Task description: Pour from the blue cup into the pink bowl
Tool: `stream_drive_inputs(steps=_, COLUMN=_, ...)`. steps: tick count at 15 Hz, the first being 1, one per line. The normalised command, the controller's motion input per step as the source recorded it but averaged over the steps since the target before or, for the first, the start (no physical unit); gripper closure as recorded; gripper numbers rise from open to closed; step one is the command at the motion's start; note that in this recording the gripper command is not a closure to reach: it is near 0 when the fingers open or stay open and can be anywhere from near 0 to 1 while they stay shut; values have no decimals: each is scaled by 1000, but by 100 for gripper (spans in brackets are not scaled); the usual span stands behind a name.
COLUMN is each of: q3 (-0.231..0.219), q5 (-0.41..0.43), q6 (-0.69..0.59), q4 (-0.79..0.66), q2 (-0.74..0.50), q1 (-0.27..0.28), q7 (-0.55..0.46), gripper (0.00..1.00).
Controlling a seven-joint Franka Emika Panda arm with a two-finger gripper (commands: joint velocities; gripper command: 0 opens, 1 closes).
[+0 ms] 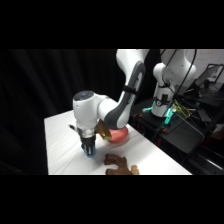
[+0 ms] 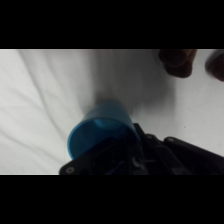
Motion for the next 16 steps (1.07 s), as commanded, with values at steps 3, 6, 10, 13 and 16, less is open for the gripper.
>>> stream_drive_inputs(steps=3, q3=-145, q5=-181, q6=-165, q4=-27, q2=-173, q1=133, q7=113, gripper=0)
stream_drive_inputs(steps=6, q3=-143, q5=-225, q6=-234, q4=-11, q2=-195, q1=118, q7=126, gripper=0)
stream_drive_inputs(steps=10, q3=-61, q5=-204, q6=-275, q4=-56, q2=-309, q1=63, q7=66, gripper=0)
stream_drive_inputs(steps=13, q3=18, q5=-168, q6=-317, q4=-177, q2=-614, q1=8, q7=-12, gripper=0)
stream_drive_inputs(steps=16, q3=159, q5=-33, q6=-477, q4=-205, q2=-754, q1=-102, q7=-119, gripper=0)
